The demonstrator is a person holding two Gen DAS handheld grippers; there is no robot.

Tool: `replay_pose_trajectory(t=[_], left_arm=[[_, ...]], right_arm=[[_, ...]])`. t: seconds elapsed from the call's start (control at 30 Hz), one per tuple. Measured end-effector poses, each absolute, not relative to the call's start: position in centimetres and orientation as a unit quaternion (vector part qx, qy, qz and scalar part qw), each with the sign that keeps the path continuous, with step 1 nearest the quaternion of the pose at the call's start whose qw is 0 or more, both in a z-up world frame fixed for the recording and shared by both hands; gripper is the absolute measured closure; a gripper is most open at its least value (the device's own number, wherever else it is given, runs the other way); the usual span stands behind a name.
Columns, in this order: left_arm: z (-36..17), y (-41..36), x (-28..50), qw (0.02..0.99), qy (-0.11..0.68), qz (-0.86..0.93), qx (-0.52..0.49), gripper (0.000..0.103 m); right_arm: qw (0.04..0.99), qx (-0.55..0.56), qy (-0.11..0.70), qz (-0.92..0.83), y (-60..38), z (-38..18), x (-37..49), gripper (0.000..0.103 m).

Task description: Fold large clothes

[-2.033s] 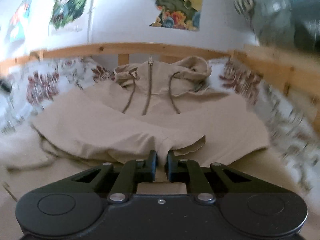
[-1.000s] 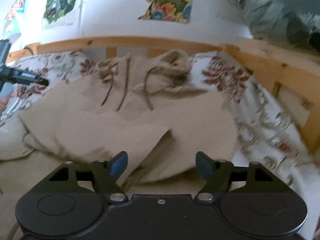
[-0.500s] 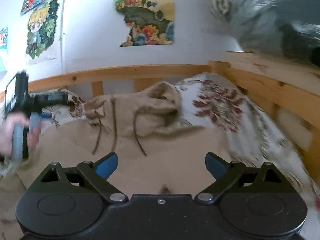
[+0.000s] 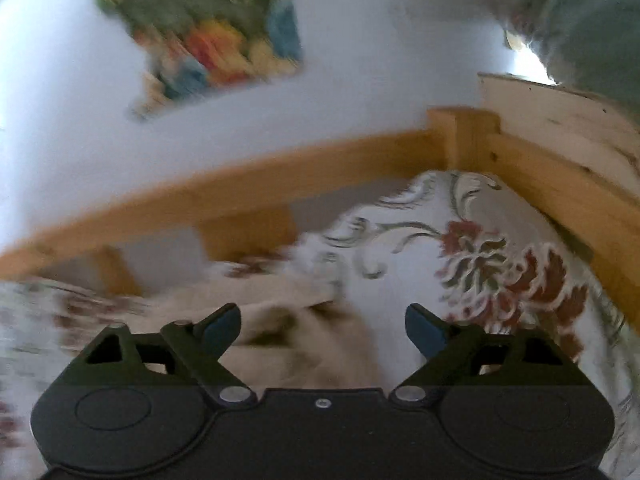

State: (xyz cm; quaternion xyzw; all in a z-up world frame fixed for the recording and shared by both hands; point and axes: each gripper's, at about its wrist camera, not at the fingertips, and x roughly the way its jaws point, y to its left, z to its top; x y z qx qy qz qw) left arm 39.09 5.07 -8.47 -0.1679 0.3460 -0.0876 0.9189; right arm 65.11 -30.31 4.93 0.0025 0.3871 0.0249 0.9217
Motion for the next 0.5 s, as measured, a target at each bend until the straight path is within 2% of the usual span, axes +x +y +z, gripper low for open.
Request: replay_pose_trajectory(t=[0.13, 0.17, 0.2, 0.3, 0.4, 0.5], left_arm=[[-8.3, 5.6, 38.4, 0.920, 0.343, -0.086, -0.169, 0.001], [-8.3, 5.7, 38.4, 0.919, 0.343, -0.084, -0.173, 0.001], [-8.3, 5.9, 38.5, 0.918, 0.344, -0.079, -0.179, 0.001], [-8.1, 6.5, 38.6, 0.914, 0.341, -0.071, -0.207, 0.001], [-7.3, 7.2, 38.4, 0.918, 0.322, -0.065, -0.221, 0.001], [-6.2, 7.9, 37.7, 0.925, 0.300, -0.059, -0.227, 0.001]], right_arm=[[0.901, 0.031, 0.433, 0.013, -30.4, 2.2, 67.3, 0.034], [0.898, 0.049, 0.438, 0.024, -30.5, 1.9, 67.3, 0.046], [0.899, 0.057, 0.434, 0.034, -30.5, 1.8, 67.0, 0.069], [0.912, 0.046, 0.400, 0.076, -29.9, 2.5, 64.7, 0.093], [0.939, -0.033, 0.320, 0.122, -28.5, 4.6, 60.0, 0.095], [0.952, -0.168, 0.184, 0.175, -26.9, 5.8, 52.6, 0.095]])
